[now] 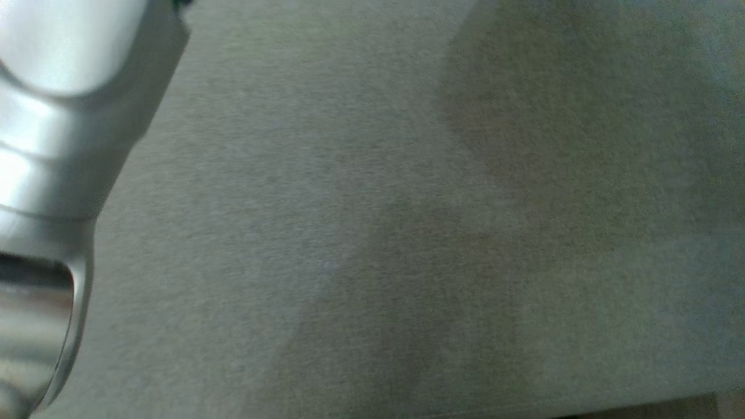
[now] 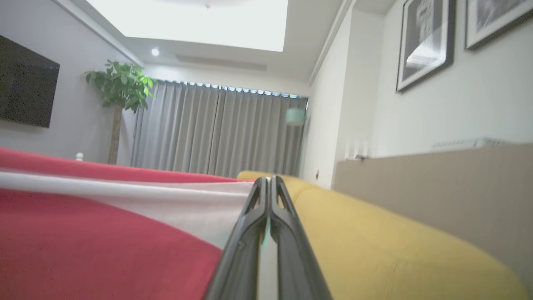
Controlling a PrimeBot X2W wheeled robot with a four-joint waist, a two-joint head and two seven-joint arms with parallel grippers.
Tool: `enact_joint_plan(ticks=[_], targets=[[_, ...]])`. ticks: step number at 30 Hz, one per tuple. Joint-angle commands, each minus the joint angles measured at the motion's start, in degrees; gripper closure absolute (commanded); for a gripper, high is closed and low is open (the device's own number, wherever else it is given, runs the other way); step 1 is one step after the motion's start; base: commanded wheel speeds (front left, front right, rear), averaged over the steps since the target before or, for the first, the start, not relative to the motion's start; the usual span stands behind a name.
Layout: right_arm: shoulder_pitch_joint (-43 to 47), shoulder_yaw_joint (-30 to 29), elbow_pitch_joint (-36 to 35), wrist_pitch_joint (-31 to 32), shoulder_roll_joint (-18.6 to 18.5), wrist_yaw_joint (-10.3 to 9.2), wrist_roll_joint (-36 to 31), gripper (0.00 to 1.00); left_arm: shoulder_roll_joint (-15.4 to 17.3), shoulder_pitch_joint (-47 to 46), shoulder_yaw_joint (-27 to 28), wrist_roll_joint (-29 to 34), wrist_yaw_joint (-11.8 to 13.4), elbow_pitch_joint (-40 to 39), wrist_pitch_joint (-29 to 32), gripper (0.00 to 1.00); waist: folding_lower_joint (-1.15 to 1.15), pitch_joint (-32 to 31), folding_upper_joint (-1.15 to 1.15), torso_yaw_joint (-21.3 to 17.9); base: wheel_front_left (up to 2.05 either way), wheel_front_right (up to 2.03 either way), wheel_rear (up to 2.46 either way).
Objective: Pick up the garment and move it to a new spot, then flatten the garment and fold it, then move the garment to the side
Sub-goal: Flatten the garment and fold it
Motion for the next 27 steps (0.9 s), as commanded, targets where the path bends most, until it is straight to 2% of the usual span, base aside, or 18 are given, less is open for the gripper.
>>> enact_joint_plan(ticks=[1, 7, 12, 14, 16, 19, 22, 27], targets=[[0.4, -2.7, -2.5, -0.3, -0.9, -0.04, -1.9, 1.0, 1.2, -2.1, 1.9, 0.5, 0.1, -0.4, -0.2, 1.0, -0.01, 2.4, 0.0, -2.5, 0.0, 0.0, 0.0], [8.3, -5.5, -5.8, -0.3, 1.9, -0.04, -3.0, 1.0, 1.0, 3.0, 0.8, 0.5, 0.1, -0.1, -0.2, 1.0, -0.01, 3.1, 0.0, -4.0, 0.0, 0.0, 0.0], [23.6, -6.1, -9.3, -0.3, 4.5, -0.04, -2.0, 1.0, 1.4, 16.6, -0.6, 0.1, 0.1, -3.5, -0.2, 1.0, -0.01, 4.0, 0.0, -3.6, 0.0, 0.0, 0.0], [31.0, -8.3, -11.5, -0.3, 5.4, -0.04, -0.8, 1.0, 0.7, 23.3, -1.4, 0.5, 0.1, -5.1, -0.2, 1.0, -0.01, 3.5, 0.0, -2.6, 0.0, 0.0, 0.0], [38.3, -11.9, -14.7, -0.3, 6.5, -0.04, -1.1, 1.0, 0.0, 30.0, -1.6, 1.0, 0.1, -7.1, -0.2, 1.0, -0.01, 2.6, 0.0, -2.0, 0.0, 0.0, 0.0], [49.5, -16.7, -20.7, -0.3, 10.0, -0.04, -2.2, 1.0, -0.5, 40.4, -0.1, 1.9, 0.1, -9.3, -0.2, 1.0, -0.01, 0.2, 0.0, -2.1, 0.0, 0.0, 0.0], [60.1, -18.2, -26.9, 0.8, 13.0, -0.04, -2.0, 1.0, 1.1, 48.7, -1.1, 3.7, 0.1, -10.2, -0.2, 1.0, -0.01, -2.4, 0.0, -3.3, 0.0, 0.0, 0.0], [74.3, -23.8, -35.5, 4.1, 13.8, -0.04, -1.9, 1.0, 2.8, 59.0, -1.1, 4.7, 0.1, -12.6, -0.2, 1.0, -0.01, -5.2, 0.0, -4.1, 0.0, 0.0, 0.0]])
